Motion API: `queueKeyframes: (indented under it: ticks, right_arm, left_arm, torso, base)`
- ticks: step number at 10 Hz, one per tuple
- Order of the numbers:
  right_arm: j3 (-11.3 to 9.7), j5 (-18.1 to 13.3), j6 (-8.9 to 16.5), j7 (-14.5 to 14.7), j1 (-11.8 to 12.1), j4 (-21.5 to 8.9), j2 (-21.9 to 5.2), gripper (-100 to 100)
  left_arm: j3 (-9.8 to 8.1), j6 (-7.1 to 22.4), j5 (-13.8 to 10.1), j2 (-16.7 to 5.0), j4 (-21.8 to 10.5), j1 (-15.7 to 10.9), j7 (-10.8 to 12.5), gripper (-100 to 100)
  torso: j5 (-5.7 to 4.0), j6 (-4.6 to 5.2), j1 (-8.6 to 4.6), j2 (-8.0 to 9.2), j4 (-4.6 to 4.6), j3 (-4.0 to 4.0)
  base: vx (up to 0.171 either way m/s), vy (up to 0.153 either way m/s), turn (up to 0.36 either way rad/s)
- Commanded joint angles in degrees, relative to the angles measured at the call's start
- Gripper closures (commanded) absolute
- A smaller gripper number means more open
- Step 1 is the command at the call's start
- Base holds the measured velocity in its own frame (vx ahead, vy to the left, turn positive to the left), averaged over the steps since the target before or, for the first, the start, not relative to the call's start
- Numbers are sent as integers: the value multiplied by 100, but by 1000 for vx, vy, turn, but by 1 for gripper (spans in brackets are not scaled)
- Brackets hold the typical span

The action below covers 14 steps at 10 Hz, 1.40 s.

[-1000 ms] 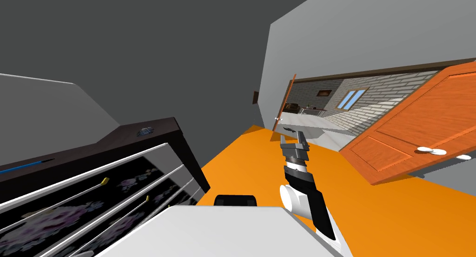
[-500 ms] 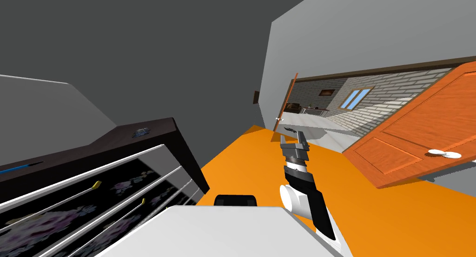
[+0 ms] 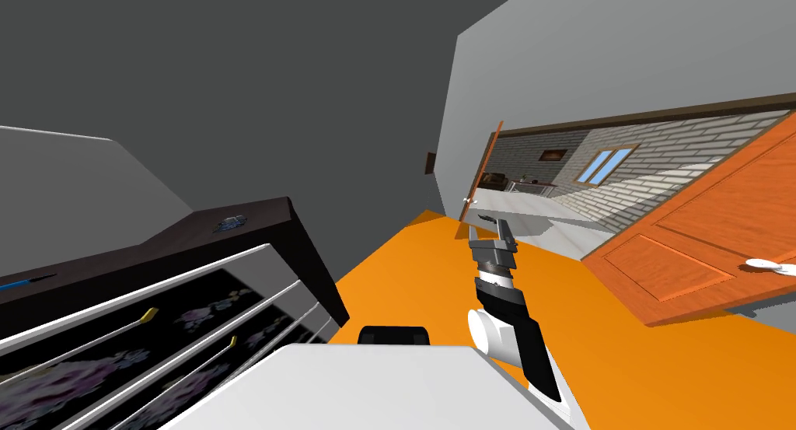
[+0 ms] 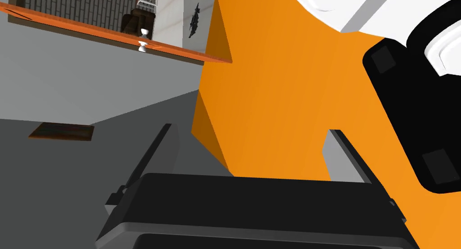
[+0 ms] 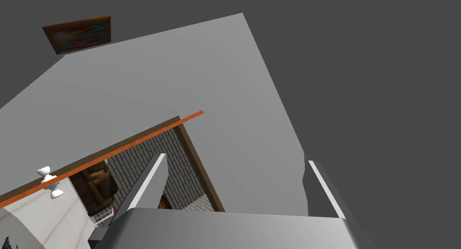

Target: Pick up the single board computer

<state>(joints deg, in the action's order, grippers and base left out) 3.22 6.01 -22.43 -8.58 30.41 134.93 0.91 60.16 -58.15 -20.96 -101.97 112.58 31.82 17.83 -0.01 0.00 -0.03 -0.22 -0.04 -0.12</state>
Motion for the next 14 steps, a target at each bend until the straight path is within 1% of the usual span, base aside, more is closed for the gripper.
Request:
queueKeyframes:
  ticks: [1, 2, 3, 4, 5, 6, 7, 8, 9, 10, 11, 12, 13, 14]
  right_arm:
    - [0, 0, 0, 0, 0, 0, 0, 0]
    - [0, 0, 0, 0, 0, 0, 0, 0]
    - [0, 0, 0, 0, -1, 0, 0, 0]
    - [0, 0, 0, 0, -1, 0, 0, 0]
    - [0, 0, 0, 0, 0, 0, 0, 0]
    - [0, 0, 0, 0, 0, 0, 0, 0]
    - [0, 0, 0, 0, -1, 0, 0, 0]
    - [0, 0, 0, 0, 0, 0, 0, 0]
    - [0, 0, 0, 0, 0, 0, 0, 0]
    - [0, 0, 0, 0, -1, 0, 0, 0]
    - [0, 0, 0, 0, -1, 0, 0, 0]
    - [0, 0, 0, 0, 0, 0, 0, 0]
    - [0, 0, 0, 0, 0, 0, 0, 0]
    - [0, 0, 0, 0, -1, 0, 0, 0]
  left_arm:
    - [238, -38, -60, -286, -1, 20, -27, -100]
    - [238, -38, -60, -445, -1, 20, -27, -100]
    - [238, -38, -60, -504, -1, 20, -27, -100]
    - [518, -175, -163, -719, -119, 18, -4, -100]
    - [610, -175, -163, -892, -119, 18, -4, -100]
    - [610, -175, -163, -1063, -119, 18, -4, -100]
    - [864, -306, -264, -1238, -233, 16, 14, -100]
    - [971, -306, -264, -1433, -233, 16, 14, -100]
    - [971, -306, -264, -1625, -233, 16, 14, -100]
    - [971, -306, -264, -1670, -233, 16, 14, -100]
    - [1251, -432, -362, -1902, -344, 11, 28, -100]
    - [1319, -432, -362, -2137, -344, 11, 28, -100]
    - [1319, -432, -362, -2230, -344, 11, 28, -100]
    - [1569, -551, -457, -2429, -449, 4, 37, -100]
  torso:
    - [0, 0, 0, 0, 0, 0]
    - [-1, 2, -6, -5, -2, -4]
    - [-1, 3, -2, 2, -1, 0]
    - [1, 3, 4, 11, 1, 5]
    - [0, 0, -3, -1, 0, 0]
    - [-1, 3, -5, -7, -2, -5]
    - [0, 3, 0, 0, -1, -1]
    - [-1, 1, -5, -6, -2, -4]
    - [-2, 2, -8, -8, -3, -6]
    - [-1, 4, -1, -1, -2, -2]
    - [2, 3, 7, 9, 1, 4]
    - [0, 1, 2, -2, -1, -1]
    - [0, 3, -1, -7, -3, -5]
    - [1, 4, 2, 0, -1, -2]
  base:
    - [73, -43, 51]
    - [35, -28, 0]
    - [7, -8, -11]
    - [63, -34, 64]
    - [77, -39, 52]
    - [37, -20, -1]
    - [66, -37, 54]
    - [77, -46, 42]
    - [41, -23, 3]
    - [10, 0, -9]
    - [63, -17, 48]
    - [74, -30, 52]
    - [40, -19, 1]
    - [75, -27, 40]
